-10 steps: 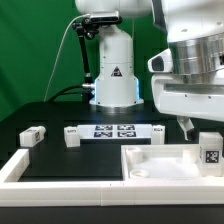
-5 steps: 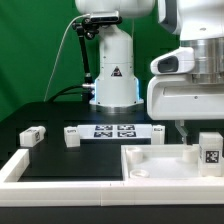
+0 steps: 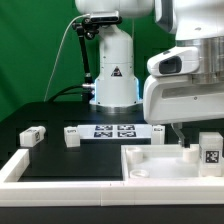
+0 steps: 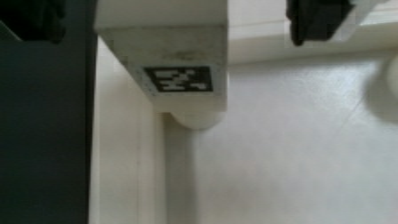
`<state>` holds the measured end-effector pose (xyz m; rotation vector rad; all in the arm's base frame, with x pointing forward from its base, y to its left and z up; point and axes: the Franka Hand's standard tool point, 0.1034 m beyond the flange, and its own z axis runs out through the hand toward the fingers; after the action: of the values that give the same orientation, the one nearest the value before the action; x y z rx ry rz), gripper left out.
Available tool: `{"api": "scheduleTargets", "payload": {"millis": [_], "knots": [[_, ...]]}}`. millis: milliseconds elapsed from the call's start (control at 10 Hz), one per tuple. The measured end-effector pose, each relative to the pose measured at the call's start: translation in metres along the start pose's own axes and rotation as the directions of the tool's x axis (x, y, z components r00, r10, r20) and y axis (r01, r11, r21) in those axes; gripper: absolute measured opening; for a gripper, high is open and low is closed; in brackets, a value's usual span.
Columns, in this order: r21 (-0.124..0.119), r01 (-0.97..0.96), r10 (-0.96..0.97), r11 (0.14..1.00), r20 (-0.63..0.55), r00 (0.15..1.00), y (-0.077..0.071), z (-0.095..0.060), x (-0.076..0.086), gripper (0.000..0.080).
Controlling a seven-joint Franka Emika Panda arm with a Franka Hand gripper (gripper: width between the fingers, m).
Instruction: Assemble one leg
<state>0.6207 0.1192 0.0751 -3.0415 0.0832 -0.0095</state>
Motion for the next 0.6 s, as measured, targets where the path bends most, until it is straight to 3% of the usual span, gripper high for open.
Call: {"api": "scheduleTargets", "payload": {"millis": [100,200,300,600], "knots": [[0.000,0.000,0.000,1.000,0.000,1.000,0.0001,0.0000,0.0000,0.0379],[0.000,0.000,0.000,1.000,0.000,1.000,0.0001,0.0000,0.0001,0.0379],[-0.001,-0.001,0.001,1.000,-0.002,1.000,0.0013,-0.0004,0.0007,0.0291],[-0.001,-0.072,0.072,0.997,-0.009,0.997,0.0009,-0.0009,0.0004,0.0291]]}}
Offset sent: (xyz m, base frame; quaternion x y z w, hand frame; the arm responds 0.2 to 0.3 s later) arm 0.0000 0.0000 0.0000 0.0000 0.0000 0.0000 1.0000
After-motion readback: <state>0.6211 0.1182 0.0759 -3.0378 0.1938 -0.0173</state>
